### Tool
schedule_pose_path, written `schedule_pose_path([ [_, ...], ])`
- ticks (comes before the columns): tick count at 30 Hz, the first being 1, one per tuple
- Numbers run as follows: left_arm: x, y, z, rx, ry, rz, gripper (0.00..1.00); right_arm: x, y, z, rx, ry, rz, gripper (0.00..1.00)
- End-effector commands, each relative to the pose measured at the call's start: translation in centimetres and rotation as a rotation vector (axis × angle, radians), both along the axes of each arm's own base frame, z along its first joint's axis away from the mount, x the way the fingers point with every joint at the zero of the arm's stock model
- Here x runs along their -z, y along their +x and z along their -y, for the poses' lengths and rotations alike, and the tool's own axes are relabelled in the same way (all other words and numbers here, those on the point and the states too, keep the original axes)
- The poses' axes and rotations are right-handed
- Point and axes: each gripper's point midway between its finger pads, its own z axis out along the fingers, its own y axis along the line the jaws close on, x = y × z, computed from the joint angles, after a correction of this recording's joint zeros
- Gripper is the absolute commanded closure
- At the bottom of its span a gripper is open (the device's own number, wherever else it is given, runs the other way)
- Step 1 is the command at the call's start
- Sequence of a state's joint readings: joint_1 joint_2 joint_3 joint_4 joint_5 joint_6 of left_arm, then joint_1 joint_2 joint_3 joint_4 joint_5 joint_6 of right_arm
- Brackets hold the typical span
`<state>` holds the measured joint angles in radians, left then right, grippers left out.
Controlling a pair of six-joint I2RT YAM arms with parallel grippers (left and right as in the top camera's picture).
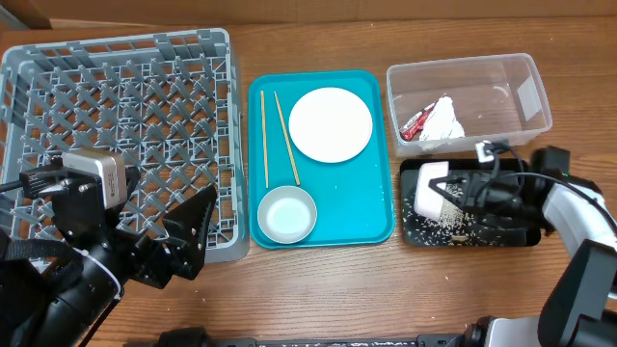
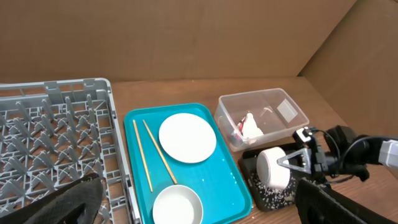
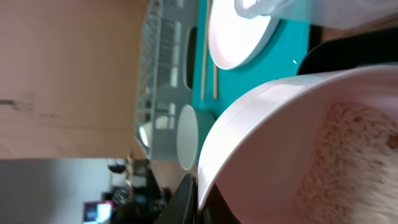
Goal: Sort waste into correct bins and load items into the dishwasher
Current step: 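Tip the rice plate over the black tray to dump the rice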
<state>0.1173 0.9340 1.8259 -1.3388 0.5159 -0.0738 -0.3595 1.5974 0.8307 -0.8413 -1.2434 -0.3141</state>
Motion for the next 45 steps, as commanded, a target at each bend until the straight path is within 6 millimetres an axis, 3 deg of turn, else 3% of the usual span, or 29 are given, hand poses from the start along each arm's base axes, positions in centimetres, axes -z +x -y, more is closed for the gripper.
schedule_pose_path([
  [1, -0.3, -0.1, 0.1, 0.012, 0.018, 0.015, 0.0, -3.3, 0.1, 1.0, 0.055, 0.179, 0.086, 0.96],
  [4, -0.3, -0.1, 0.1, 0.012, 0.017, 0.015, 0.0, -5.5, 0.3, 1.7, 0.087, 0.298, 0.133, 0.96],
  [17, -0.3, -0.1, 0.1, 0.012, 0.017, 0.015, 0.0, -5.6, -0.3, 1.6, 0.099, 0.309, 0.1, 0.96],
  [19, -0.3, -0.1, 0.1, 0.012, 0.017, 0.015, 0.0, -3.6, -0.5, 1.6, 0.078, 0.184, 0.11, 0.96],
  [21, -0.3, -0.1, 0.1, 0.012, 0.017, 0.015, 0.0, -4.2, -0.5, 1.6, 0.1, 0.244, 0.05, 0.96],
  [23, -0.3, -0.1, 0.1, 0.012, 0.017, 0.015, 0.0, -5.6, -0.8, 1.4, 0.095, 0.295, 0.135, 0.96],
  [25, -0.3, -0.1, 0.1, 0.012, 0.017, 0.015, 0.0, -4.5, -0.7, 1.4, 0.077, 0.22, 0.155, 0.96],
  [26, -0.3, -0.1, 0.1, 0.012, 0.017, 0.015, 0.0, -4.4, -0.7, 1.5, 0.096, 0.251, 0.069, 0.96],
  [29, -0.3, -0.1, 0.1, 0.012, 0.017, 0.015, 0.0, -5.9, -1.0, 1.1, 0.099, 0.319, 0.078, 0.96],
  [31, -0.3, -0.1, 0.1, 0.012, 0.017, 0.015, 0.0, -4.3, -0.8, 1.2, 0.074, 0.212, 0.108, 0.96],
  [33, -0.3, -0.1, 0.1, 0.012, 0.017, 0.015, 0.0, -5.2, -0.5, 1.4, 0.112, 0.335, -0.025, 0.96],
  [35, -0.3, -0.1, 0.1, 0.012, 0.017, 0.015, 0.0, -6.2, -0.7, 0.6, 0.077, 0.322, 0.048, 0.96],
  [36, -0.3, -0.1, 0.1, 0.012, 0.017, 0.015, 0.0, -5.6, -0.8, 0.3, 0.049, 0.248, 0.077, 0.96],
  [39, -0.3, -0.1, 0.1, 0.012, 0.017, 0.015, 0.0, -5.4, -1.0, -1.1, -0.003, 0.196, 0.005, 0.96],
  [42, -0.3, -0.1, 0.1, 0.012, 0.017, 0.015, 0.0, -6.3, -1.7, -3.8, -0.12, 0.118, -0.007, 0.96],
  [45, -0.3, -0.1, 0.1, 0.012, 0.017, 0.015, 0.0, -6.0, -2.7, -7.1, -0.266, -0.071, -0.04, 0.96],
])
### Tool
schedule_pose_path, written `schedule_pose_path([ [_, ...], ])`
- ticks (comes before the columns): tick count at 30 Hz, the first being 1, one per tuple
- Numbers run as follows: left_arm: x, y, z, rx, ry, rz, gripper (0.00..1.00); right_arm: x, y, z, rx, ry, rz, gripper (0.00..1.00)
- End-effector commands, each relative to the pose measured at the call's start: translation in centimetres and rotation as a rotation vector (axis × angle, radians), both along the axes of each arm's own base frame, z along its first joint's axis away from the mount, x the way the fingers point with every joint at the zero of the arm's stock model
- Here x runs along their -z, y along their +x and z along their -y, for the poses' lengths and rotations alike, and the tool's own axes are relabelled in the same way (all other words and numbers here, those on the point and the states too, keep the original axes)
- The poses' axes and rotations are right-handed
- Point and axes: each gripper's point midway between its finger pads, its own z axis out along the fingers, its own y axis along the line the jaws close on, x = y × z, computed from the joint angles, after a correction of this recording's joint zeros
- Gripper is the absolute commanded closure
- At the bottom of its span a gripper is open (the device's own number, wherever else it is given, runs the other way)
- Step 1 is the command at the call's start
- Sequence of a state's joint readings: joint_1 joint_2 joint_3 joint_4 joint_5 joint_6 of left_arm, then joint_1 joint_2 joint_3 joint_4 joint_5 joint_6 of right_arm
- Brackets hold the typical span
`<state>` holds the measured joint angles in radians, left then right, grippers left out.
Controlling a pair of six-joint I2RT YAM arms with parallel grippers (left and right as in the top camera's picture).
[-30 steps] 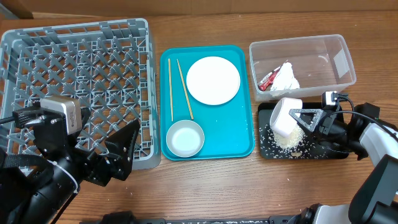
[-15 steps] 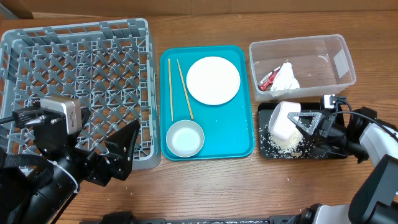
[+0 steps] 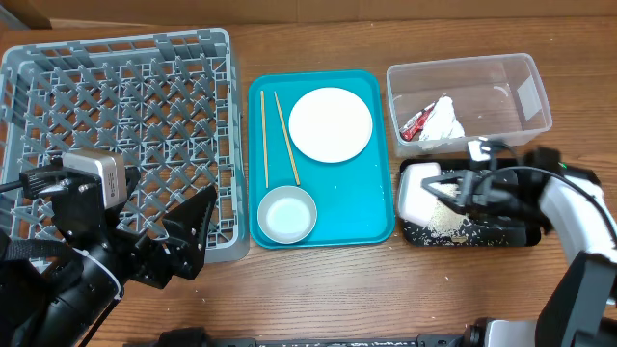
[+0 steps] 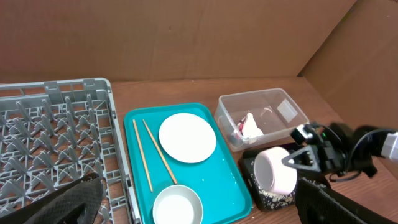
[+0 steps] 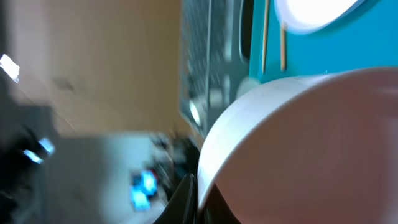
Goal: Sort waste into correct bins and load items into the dishwasher
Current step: 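Tip the rice plate over the black tray to dump the rice, then set the emptied plate back on the teal tray and release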
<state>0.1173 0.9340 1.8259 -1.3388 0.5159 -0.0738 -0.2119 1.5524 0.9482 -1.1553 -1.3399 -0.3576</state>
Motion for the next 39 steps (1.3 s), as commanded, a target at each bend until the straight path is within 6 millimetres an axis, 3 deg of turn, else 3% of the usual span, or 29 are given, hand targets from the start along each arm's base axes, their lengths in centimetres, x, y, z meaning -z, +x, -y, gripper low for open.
schedule_pose_path([
  [1, -0.3, -0.1, 0.1, 0.012, 0.018, 0.015, 0.0, 0.2, -0.5, -3.2, -0.148, -0.299, 0.016, 0.96],
  [4, -0.3, -0.1, 0.1, 0.012, 0.017, 0.015, 0.0, 3.1, 0.2, -4.2, -0.132, -0.704, -0.048, 0.96],
  [6, -0.3, -0.1, 0.1, 0.012, 0.017, 0.015, 0.0, 4.5, 1.4, -4.5, -0.053, -0.945, -0.003, 0.96],
  [8, -0.3, -0.1, 0.1, 0.012, 0.017, 0.015, 0.0, 5.4, 2.4, -6.3, 0.01, -1.135, 0.121, 0.96],
  [13, -0.3, -0.1, 0.1, 0.012, 0.017, 0.015, 0.0, 7.0, 3.1, -9.6, 0.027, -1.226, 0.233, 0.96],
  [19, -0.3, -0.1, 0.1, 0.012, 0.017, 0.015, 0.0, 9.8, 2.6, -13.2, -0.077, -1.131, 0.198, 0.96],
  [20, -0.3, -0.1, 0.1, 0.012, 0.018, 0.015, 0.0, 10.1, 2.4, -13.2, -0.084, -1.132, 0.189, 0.73],
  [22, -0.3, -0.1, 0.1, 0.012, 0.017, 0.015, 0.0, 9.9, 2.2, -13.1, -0.074, -1.128, 0.168, 0.53],
  [24, -0.3, -0.1, 0.1, 0.012, 0.017, 0.015, 0.0, 8.8, 2.3, -13.2, -0.064, -1.11, 0.184, 0.32],
  [26, -0.3, -0.1, 0.1, 0.012, 0.017, 0.015, 0.0, 7.0, 2.4, -13.3, -0.043, -1.086, 0.215, 0.22],
  [29, -0.3, -0.1, 0.1, 0.012, 0.017, 0.015, 0.0, 2.7, 2.3, -13.2, 0.004, -1.028, 0.28, 0.14],
  [31, -0.3, -0.1, 0.1, 0.012, 0.018, 0.015, 0.0, -0.3, 1.9, -12.9, 0.033, -0.991, 0.322, 0.0],
  [33, -0.3, -0.1, 0.1, 0.012, 0.017, 0.015, 0.0, -3.6, 1.6, -12.7, 0.075, -0.935, 0.381, 0.0],
  [36, -0.3, -0.1, 0.1, 0.012, 0.018, 0.015, 0.0, -6.8, 1.1, -11.5, 0.111, -0.916, 0.491, 0.0],
  [39, -0.3, -0.1, 0.1, 0.012, 0.017, 0.015, 0.0, -10.1, 1.8, -8.0, 0.271, -0.961, 0.57, 0.0],
])
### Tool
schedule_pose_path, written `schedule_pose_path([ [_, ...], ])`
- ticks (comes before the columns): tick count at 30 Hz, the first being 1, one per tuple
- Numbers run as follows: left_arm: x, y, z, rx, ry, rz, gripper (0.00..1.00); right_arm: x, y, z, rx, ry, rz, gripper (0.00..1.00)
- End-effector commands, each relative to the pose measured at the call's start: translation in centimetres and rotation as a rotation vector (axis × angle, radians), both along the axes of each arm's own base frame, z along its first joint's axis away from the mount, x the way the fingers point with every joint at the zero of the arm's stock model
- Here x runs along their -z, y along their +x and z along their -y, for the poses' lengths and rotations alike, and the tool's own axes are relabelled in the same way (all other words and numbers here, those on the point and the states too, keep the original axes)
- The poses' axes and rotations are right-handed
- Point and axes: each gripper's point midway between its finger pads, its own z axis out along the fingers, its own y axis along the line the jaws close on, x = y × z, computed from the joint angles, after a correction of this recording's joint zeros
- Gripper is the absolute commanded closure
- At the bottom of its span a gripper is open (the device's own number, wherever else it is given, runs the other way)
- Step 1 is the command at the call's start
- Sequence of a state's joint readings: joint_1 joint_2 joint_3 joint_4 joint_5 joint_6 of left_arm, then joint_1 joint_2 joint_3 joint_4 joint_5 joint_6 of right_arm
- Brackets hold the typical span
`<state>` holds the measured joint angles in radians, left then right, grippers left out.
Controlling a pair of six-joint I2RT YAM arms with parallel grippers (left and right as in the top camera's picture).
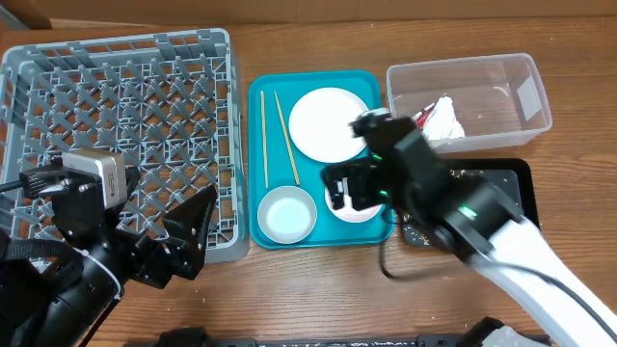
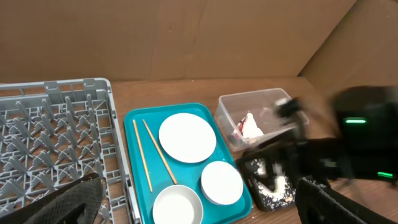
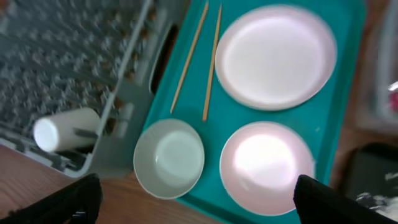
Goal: Sort waste into correct bins and load items into the dishwasher
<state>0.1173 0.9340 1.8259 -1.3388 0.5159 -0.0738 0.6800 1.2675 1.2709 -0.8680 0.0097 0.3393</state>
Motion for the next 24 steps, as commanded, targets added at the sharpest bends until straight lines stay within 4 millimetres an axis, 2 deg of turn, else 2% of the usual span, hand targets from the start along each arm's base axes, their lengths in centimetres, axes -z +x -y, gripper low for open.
schedule_pose_path([
  [1, -0.3, -0.1, 0.1, 0.012, 0.017, 0.015, 0.0, -4.4, 1.0, 4.4, 0.135, -0.034, 0.179, 0.0],
  [4, -0.3, -0.1, 0.1, 0.012, 0.017, 0.015, 0.0, -7.5, 0.7, 8.2, 0.253, -0.025, 0.285, 0.0],
  [8, -0.3, -0.1, 0.1, 0.012, 0.017, 0.015, 0.0, -11.4, -1.0, 13.3, 0.353, -0.055, 0.438, 0.0],
  [10, -0.3, -0.1, 0.1, 0.012, 0.017, 0.015, 0.0, -12.6, -2.0, 15.0, 0.337, -0.108, 0.511, 0.0],
  [11, -0.3, -0.1, 0.1, 0.012, 0.017, 0.015, 0.0, -13.5, -2.7, 16.6, 0.352, -0.134, 0.568, 0.0],
  [13, -0.3, -0.1, 0.1, 0.012, 0.018, 0.015, 0.0, -14.0, -3.8, 18.8, 0.4, -0.152, 0.625, 0.0],
  [15, -0.3, -0.1, 0.1, 0.012, 0.017, 0.015, 0.0, -13.6, -4.7, 20.8, 0.469, -0.15, 0.648, 0.0],
  [17, -0.3, -0.1, 0.1, 0.012, 0.017, 0.015, 0.0, -12.4, -5.3, 22.3, 0.526, -0.144, 0.663, 0.0],
  [21, -0.3, -0.1, 0.1, 0.012, 0.018, 0.015, 0.0, -8.5, -5.6, 24.3, 0.606, -0.131, 0.682, 0.0],
  [24, -0.3, -0.1, 0.1, 0.012, 0.017, 0.015, 0.0, -4.7, -5.3, 24.7, 0.613, -0.104, 0.683, 0.0],
])
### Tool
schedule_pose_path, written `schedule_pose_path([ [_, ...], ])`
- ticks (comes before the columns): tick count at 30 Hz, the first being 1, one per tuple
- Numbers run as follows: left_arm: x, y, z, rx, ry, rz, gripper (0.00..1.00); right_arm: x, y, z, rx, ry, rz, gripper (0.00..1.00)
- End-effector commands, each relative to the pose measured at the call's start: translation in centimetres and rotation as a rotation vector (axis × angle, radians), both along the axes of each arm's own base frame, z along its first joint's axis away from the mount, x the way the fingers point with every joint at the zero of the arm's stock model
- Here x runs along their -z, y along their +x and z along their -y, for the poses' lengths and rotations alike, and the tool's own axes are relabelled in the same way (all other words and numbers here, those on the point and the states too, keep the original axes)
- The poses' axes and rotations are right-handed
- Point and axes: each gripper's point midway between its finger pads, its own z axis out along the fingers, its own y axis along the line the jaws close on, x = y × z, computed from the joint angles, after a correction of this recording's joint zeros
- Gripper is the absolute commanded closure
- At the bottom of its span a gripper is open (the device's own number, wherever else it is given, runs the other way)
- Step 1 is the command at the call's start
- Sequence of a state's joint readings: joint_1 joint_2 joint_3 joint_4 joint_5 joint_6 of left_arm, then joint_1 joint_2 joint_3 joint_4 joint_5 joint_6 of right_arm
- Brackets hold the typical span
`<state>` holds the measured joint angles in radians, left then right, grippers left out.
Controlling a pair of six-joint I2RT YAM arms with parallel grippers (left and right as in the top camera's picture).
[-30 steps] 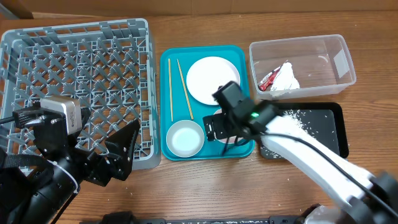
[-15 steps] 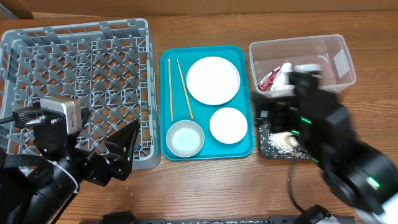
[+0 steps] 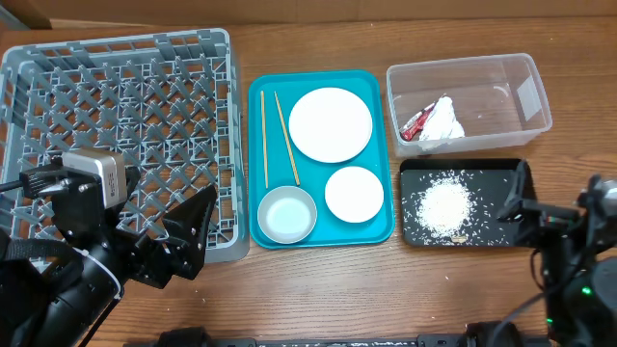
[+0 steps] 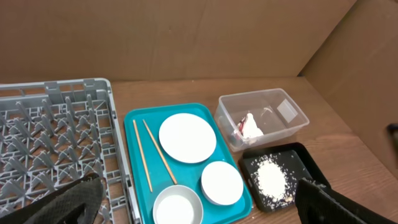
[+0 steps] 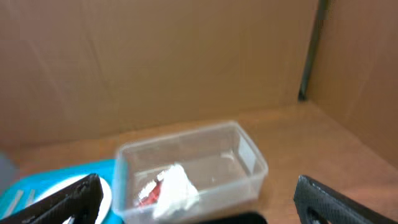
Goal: Sort waste into correct bins and load items into the dishwasher
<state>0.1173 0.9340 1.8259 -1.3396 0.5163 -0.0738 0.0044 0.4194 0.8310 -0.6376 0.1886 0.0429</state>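
On the teal tray lie a white plate, two chopsticks, a deeper white bowl and a smaller white bowl. A pile of rice fills the black tray. The clear bin holds a crumpled wrapper. My left gripper hangs open and empty near the grey dish rack. My right gripper is open and empty at the table's front right, facing the clear bin.
The rack takes up the left of the table and shows no dishes in it. Cardboard walls close off the back and right sides. Bare wood runs along the front edge between the two arms.
My right arm was over the teal tray above the small bowl. Now it sits at the front right corner and its camera faces the clear bin. The bowl stays on the tray.
My right gripper first held the white bowl tipped over the black tray with rice in it. Later the bowl was still over that tray. Then the bowl lay on the teal tray under my open gripper, and rice lies in the black tray now.
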Motion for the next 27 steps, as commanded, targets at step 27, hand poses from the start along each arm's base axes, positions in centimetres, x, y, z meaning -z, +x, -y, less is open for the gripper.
schedule_pose_path([
  [27, -0.3, -0.1, 0.1, 0.012, 0.018, 0.016, 0.0, 15.6, 2.7, -1.0, -0.108, -0.004, 0.172, 0.0],
])
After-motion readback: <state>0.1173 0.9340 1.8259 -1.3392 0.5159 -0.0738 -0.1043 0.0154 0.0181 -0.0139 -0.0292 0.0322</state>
